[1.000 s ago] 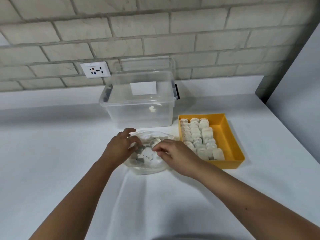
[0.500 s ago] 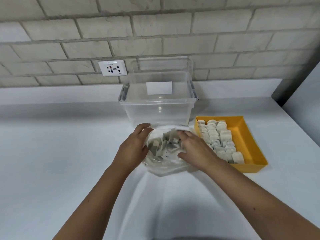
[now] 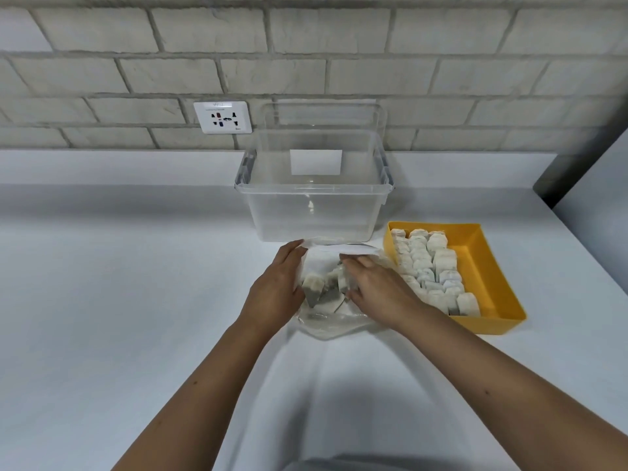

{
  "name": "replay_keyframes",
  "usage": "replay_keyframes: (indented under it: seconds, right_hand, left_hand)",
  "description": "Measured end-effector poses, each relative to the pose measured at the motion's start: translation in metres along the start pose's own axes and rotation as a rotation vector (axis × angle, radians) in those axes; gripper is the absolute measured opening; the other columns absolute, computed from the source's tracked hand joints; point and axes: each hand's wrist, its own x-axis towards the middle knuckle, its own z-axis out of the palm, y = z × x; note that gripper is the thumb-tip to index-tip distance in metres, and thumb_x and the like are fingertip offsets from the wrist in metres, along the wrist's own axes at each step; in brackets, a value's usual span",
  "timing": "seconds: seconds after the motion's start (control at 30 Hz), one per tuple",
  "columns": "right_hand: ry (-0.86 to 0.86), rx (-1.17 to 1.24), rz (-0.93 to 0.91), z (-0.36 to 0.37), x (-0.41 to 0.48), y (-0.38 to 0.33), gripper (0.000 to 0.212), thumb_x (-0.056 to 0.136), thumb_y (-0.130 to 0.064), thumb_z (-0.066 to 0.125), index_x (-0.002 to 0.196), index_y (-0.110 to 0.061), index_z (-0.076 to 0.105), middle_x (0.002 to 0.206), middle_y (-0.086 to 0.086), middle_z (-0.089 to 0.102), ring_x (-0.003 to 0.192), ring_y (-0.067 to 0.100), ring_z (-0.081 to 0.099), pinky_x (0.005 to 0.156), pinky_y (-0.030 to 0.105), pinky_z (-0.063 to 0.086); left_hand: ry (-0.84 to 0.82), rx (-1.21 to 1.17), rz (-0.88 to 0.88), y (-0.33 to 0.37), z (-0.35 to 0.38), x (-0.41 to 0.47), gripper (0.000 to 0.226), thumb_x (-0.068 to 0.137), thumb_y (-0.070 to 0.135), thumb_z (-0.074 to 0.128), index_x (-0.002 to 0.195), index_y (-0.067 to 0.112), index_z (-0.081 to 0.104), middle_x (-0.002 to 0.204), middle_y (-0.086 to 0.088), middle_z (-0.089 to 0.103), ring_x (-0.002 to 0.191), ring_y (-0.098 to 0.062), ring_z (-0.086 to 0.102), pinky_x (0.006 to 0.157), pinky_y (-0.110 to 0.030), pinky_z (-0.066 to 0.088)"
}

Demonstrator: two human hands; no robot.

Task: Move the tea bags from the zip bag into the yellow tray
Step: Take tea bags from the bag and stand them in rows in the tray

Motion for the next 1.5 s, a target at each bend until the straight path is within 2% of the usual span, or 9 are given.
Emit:
replay_keyframes:
  seconds: [0.13, 0.33, 0.6, 0.87, 0.97, 1.13, 1.27, 1.4, 1.5]
  right_hand:
    - [-0.091, -0.067, 0.159, 0.014, 0.014, 0.003, 0.070, 0.091, -0.034, 0.061, 0.149, -0.012, 0.027, 0.146, 0.011, 0.043, 0.135, 0.027, 0.040, 0.101, 0.037, 0.042]
    - [-0.125, 0.132, 0.101, 0.008, 0.009, 0.010, 0.065, 0.078, -0.024, 0.075, 0.138, -0.016, 0.050, 0.133, 0.008, 0.056, 0.125, 0.024, 0.047, 0.099, 0.027, 0.037]
    - [0.152, 0.287, 0.091, 0.011, -0.002, 0.008, 0.036, 0.072, -0.015, 0.079, 0.106, -0.017, 0.066, 0.108, 0.000, 0.060, 0.098, 0.017, 0.060, 0.087, 0.030, 0.048]
    - [0.152, 0.250, 0.111, 0.004, -0.013, 0.006, 0.012, 0.079, -0.020, 0.076, 0.089, -0.016, 0.071, 0.090, -0.006, 0.059, 0.087, 0.016, 0.059, 0.075, 0.028, 0.046]
    - [0.188, 0.304, 0.120, -0.005, -0.016, 0.005, 0.009, 0.080, -0.021, 0.077, 0.087, -0.018, 0.072, 0.090, -0.005, 0.066, 0.080, 0.012, 0.058, 0.074, 0.028, 0.049]
    - [0.236, 0.533, 0.129, -0.022, -0.017, -0.005, 0.008, 0.077, -0.019, 0.080, 0.080, -0.018, 0.073, 0.070, -0.016, 0.063, 0.062, 0.001, 0.056, 0.067, 0.022, 0.049]
    - [0.211, 0.634, 0.133, -0.027, -0.016, -0.011, 0.010, 0.076, -0.022, 0.081, 0.082, -0.019, 0.073, 0.064, -0.017, 0.062, 0.059, 0.002, 0.058, 0.060, 0.011, 0.043]
    - [0.160, 0.623, 0.167, -0.019, -0.013, 0.001, 0.013, 0.080, -0.022, 0.078, 0.092, -0.020, 0.073, 0.083, -0.008, 0.070, 0.064, 0.003, 0.060, 0.067, 0.018, 0.049]
    - [0.137, 0.525, 0.212, -0.007, -0.013, 0.008, 0.013, 0.088, -0.013, 0.067, 0.100, -0.016, 0.072, 0.088, -0.002, 0.071, 0.068, 0.007, 0.061, 0.070, 0.021, 0.049]
  left_hand:
    - [-0.043, 0.005, -0.019, 0.004, 0.005, 0.002, 0.071, 0.079, 0.004, 0.061, 0.144, 0.023, 0.041, 0.155, 0.015, 0.028, 0.122, -0.015, 0.053, 0.080, -0.037, 0.055]
    - [-0.055, -0.049, -0.058, 0.000, 0.005, 0.001, 0.075, 0.078, 0.008, 0.067, 0.146, 0.024, 0.040, 0.152, 0.015, 0.032, 0.128, -0.012, 0.050, 0.092, -0.041, 0.053]
    - [0.017, 0.032, -0.074, 0.006, 0.001, -0.003, 0.069, 0.082, 0.018, 0.073, 0.144, 0.029, 0.046, 0.159, 0.011, 0.022, 0.133, -0.015, 0.043, 0.082, -0.034, 0.052]
    - [0.309, 0.021, 0.042, 0.022, 0.007, -0.013, 0.029, 0.076, 0.015, 0.080, 0.099, 0.026, 0.068, 0.141, 0.007, 0.047, 0.112, -0.011, 0.043, 0.062, -0.023, 0.038]
    - [0.342, 0.124, 0.082, 0.025, 0.011, -0.017, 0.026, 0.076, 0.023, 0.081, 0.099, 0.030, 0.069, 0.127, 0.009, 0.060, 0.101, -0.017, 0.055, 0.082, -0.025, 0.027]
    - [0.265, 0.171, 0.045, 0.028, 0.018, -0.026, 0.034, 0.078, 0.049, 0.075, 0.110, 0.039, 0.067, 0.108, 0.016, 0.068, 0.088, -0.013, 0.061, 0.076, -0.027, 0.017]
    - [0.225, 0.033, -0.019, 0.032, 0.018, -0.025, 0.015, 0.088, 0.053, 0.065, 0.097, 0.041, 0.069, 0.091, 0.021, 0.068, 0.080, -0.008, 0.057, 0.078, -0.029, 0.021]
    - [0.211, -0.168, -0.121, 0.029, 0.012, -0.023, 0.015, 0.092, 0.040, 0.067, 0.081, 0.030, 0.072, 0.075, 0.017, 0.070, 0.069, -0.004, 0.061, 0.071, -0.028, 0.043]
    - [0.197, -0.216, -0.262, 0.028, 0.007, -0.023, 0.015, 0.094, 0.035, 0.063, 0.082, 0.027, 0.068, 0.077, 0.018, 0.069, 0.076, -0.006, 0.064, 0.069, -0.028, 0.047]
